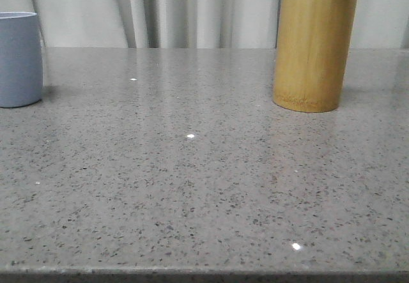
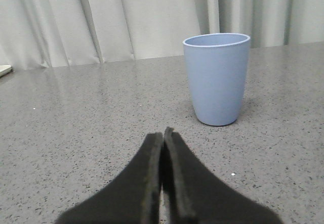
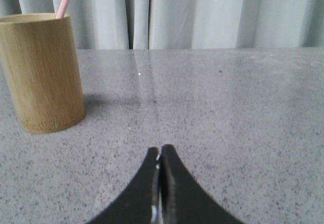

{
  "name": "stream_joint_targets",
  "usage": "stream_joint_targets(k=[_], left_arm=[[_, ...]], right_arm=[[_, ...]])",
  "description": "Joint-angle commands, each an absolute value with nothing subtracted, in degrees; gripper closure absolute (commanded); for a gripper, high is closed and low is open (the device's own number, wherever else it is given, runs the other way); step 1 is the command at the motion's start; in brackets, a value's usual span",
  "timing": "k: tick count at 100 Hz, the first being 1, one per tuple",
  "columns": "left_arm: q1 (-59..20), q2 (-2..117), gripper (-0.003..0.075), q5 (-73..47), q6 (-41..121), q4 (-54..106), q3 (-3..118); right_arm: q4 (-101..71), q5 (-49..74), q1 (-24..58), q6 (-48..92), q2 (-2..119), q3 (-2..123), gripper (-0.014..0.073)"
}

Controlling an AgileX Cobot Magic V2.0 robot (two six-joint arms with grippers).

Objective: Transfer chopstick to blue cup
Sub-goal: 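Move the open left gripper toward the light blue cup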

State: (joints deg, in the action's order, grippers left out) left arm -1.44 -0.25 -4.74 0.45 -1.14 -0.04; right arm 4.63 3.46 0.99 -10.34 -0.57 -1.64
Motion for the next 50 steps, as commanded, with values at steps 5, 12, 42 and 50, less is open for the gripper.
stream_joint_targets(k=[5, 12, 42, 50], left_arm=[[-1.3, -2.2, 0.0739, 1.2, 0.0, -0.5, -0.5], [-1.3, -2.2, 0.0739, 1.5, 0.0, 0.9, 0.3], [-1.3, 2.3, 0.0739, -10.5, 0.0, 5.0, 12.4], [-1.3, 6.7, 0.0739, -15.3, 0.0, 6.4, 17.3]], right_arm=[[4.6, -4.7, 1.1, -9.9, -1.8, -1.6, 0.0661], [4.6, -5.5, 1.1, -10.6, -1.8, -1.2, 0.0661], [3.4, 4.6, 1.1, -13.6, 1.0, 9.2, 0.0661], [3.4, 9.2, 1.1, -13.6, 3.7, 13.5, 0.0661]])
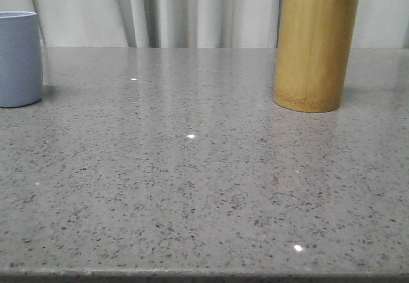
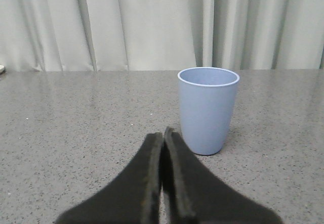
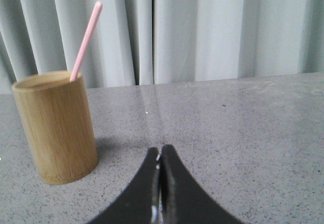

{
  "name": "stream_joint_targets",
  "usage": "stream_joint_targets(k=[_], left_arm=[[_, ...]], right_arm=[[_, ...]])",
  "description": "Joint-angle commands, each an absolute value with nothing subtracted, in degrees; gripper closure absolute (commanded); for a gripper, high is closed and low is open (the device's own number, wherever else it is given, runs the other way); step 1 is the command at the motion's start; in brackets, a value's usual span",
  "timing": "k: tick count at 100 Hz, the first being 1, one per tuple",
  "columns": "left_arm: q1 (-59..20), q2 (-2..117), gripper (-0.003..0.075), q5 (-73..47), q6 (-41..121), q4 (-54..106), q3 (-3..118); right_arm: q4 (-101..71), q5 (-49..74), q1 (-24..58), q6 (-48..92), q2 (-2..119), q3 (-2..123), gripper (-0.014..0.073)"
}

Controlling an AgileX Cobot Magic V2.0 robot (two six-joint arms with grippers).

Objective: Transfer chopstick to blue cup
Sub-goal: 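Move the open left gripper toward the light blue cup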

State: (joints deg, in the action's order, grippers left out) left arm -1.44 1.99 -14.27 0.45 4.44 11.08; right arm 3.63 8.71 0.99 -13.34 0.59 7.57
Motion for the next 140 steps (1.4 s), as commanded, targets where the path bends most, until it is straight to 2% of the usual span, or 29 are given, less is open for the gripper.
stream_joint_targets(k=[1, 31, 45, 95, 100, 107, 117, 121, 126, 130, 133, 140], left_arm=[[-1.3, 7.1, 0.0739, -16.2, 0.0, 6.6, 17.8], [-1.3, 25.4, 0.0739, -39.3, 0.0, 11.8, 40.0], [-1.3, 30.8, 0.0739, -44.7, 0.0, 15.6, 47.0], [-1.3, 33.9, 0.0726, -45.2, 0.0, 15.6, 48.6], [-1.3, 33.9, 0.069, -45.2, 0.0, 15.6, 48.6], [-1.3, 33.9, 0.0594, -45.2, 0.0, 15.6, 48.6], [-1.3, 33.9, 0.0377, -45.2, 0.0, 15.6, 48.6], [-1.3, 33.9, 0.0288, -45.2, 0.0, 15.5, 48.6], [-1.3, 33.9, 0.0207, -45.0, 0.0, 15.5, 48.6], [-1.3, 33.9, 0.0168, -44.7, 0.0, 15.5, 48.6], [-1.3, 33.9, 0.0158, -44.6, 0.0, 15.5, 48.6], [-1.3, 33.9, 0.0167, -43.6, 0.0, 15.5, 48.6]], right_arm=[[3.4, 10.2, 1.1, -13.6, 4.3, 14.4, 0.0661], [3.4, 34.7, 1.1, -13.5, 19.2, 35.2, 0.0661], [3.4, 42.7, 1.1, -13.5, 24.6, 42.0, 0.0661], [3.4, 42.9, 1.1, -13.5, 27.2, 43.0, 0.0657], [3.4, 42.5, 1.1, -13.5, 27.2, 43.0, 0.0641], [3.4, 42.0, 1.1, -13.5, 27.2, 43.0, 0.0586], [3.4, 41.3, 1.1, -13.5, 27.2, 43.0, 0.0456], [3.4, 41.0, 1.1, -13.5, 27.2, 43.0, 0.0373], [3.4, 40.9, 1.1, -13.5, 27.2, 43.0, 0.0297], [3.4, 40.9, 1.1, -13.5, 27.2, 43.0, 0.0205], [3.4, 40.9, 1.1, -13.5, 27.2, 43.0, 0.0167], [3.4, 40.9, 1.1, -13.5, 27.2, 43.0, 0.0067]])
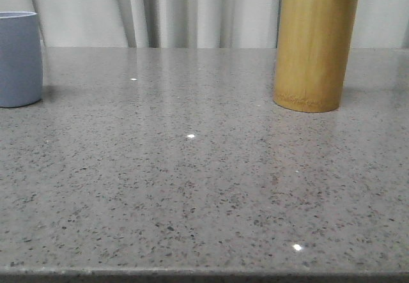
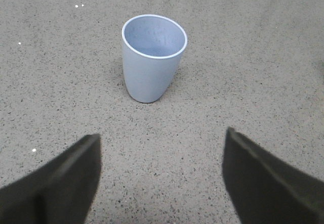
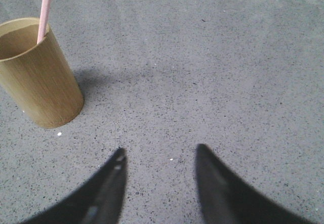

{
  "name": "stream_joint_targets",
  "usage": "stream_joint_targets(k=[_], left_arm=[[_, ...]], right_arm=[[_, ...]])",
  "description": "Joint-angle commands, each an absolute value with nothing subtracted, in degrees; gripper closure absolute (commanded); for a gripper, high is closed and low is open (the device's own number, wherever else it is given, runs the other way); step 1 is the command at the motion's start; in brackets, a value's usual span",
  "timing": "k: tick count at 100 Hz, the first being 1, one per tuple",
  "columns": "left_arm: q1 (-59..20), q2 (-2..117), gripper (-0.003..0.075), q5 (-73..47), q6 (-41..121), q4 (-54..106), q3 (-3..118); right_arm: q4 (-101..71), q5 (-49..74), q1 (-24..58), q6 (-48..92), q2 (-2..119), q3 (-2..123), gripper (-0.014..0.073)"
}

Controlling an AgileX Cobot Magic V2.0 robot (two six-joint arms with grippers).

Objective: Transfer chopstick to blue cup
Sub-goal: 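Move the open left gripper toward the light blue cup, then grasp the rim of the light blue cup with the left gripper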

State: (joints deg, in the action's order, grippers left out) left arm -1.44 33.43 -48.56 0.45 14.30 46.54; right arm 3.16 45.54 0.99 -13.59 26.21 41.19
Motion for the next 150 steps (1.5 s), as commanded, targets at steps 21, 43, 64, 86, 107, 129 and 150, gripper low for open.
stream_joint_targets(k=[21, 43, 64, 86, 107, 129, 150], left_arm=[[-1.3, 33.9, 0.0223, -42.8, 0.0, 15.6, 48.6], [-1.3, 37.5, 0.0327, -37.1, 0.0, 15.4, 51.0], [-1.3, 51.4, 0.0335, -38.9, 0.0, 14.9, 60.1], [-1.3, 67.0, 0.0335, -43.4, 0.0, 14.9, 69.2], [-1.3, 76.7, 0.0335, -45.9, 0.6, 14.9, 73.8], [-1.3, 81.8, 0.0335, -45.6, 0.6, 14.9, 74.0], [-1.3, 83.1, 0.0405, -45.6, 0.6, 15.0, 74.1]], right_arm=[[3.4, 40.8, 1.1, -13.5, 27.2, 43.0, 0.002], [3.4, 40.8, 1.1, -13.5, 27.2, 43.0, 0.0021], [3.4, 40.8, 1.1, -13.5, 27.2, 43.0, 0.0021], [3.4, 40.8, 1.1, -13.5, 27.2, 43.0, 0.0021], [3.4, 40.8, 1.1, -13.5, 27.2, 43.0, 0.0021], [3.4, 40.8, 1.1, -13.5, 27.2, 43.0, 0.0021], [3.4, 40.8, 1.1, -13.5, 27.2, 43.0, 0.0021]])
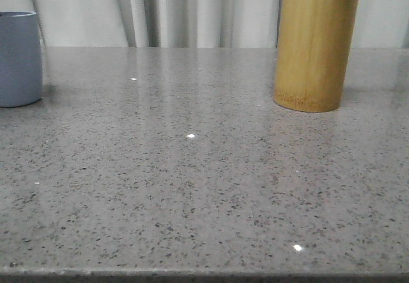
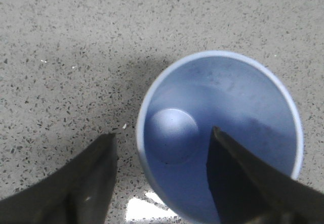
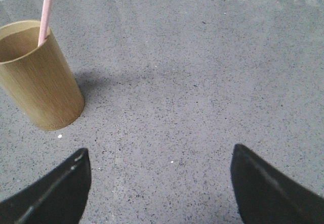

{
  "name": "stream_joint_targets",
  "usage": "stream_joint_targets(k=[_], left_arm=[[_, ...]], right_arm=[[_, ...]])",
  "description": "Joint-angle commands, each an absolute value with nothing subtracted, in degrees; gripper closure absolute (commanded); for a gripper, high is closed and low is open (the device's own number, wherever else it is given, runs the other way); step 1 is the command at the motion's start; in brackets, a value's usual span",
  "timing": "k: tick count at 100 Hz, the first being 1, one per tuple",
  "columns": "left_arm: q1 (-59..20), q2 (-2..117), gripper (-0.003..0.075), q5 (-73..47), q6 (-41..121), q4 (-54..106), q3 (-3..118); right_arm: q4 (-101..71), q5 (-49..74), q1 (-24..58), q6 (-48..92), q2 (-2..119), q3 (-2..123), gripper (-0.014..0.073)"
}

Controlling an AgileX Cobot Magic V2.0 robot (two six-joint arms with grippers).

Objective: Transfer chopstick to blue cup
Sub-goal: 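Grasp the rim of the light blue cup with the left gripper, then carry the blue cup with the left gripper and set it beside the bamboo cup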

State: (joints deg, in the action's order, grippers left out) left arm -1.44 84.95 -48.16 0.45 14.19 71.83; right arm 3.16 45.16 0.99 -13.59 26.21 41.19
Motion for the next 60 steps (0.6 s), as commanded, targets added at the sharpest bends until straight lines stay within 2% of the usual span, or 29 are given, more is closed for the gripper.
stream_joint_targets(k=[1, 8, 17, 37, 60], left_arm=[[-1.3, 83.1, 0.0414, -45.6, 0.6, 15.0, 74.1], [-1.3, 83.1, 0.0533, -45.6, 0.6, 15.0, 74.1], [-1.3, 83.1, 0.0737, -45.6, 0.7, 15.0, 74.1], [-1.7, 83.1, 0.0739, -48.7, 4.0, 19.7, 75.2], [-8.9, 83.1, 0.0739, -51.0, 6.3, 21.9, 79.4]], right_arm=[[3.4, 40.8, 1.1, -13.5, 27.2, 43.0, 0.0021], [3.4, 40.8, 1.1, -13.5, 27.2, 43.0, 0.0021], [3.4, 40.8, 1.1, -13.5, 27.2, 43.0, 0.0021], [3.4, 40.7, 1.1, -13.5, 27.2, 43.0, 0.0021], [3.4, 40.7, 1.1, -13.5, 27.2, 43.0, 0.0021]])
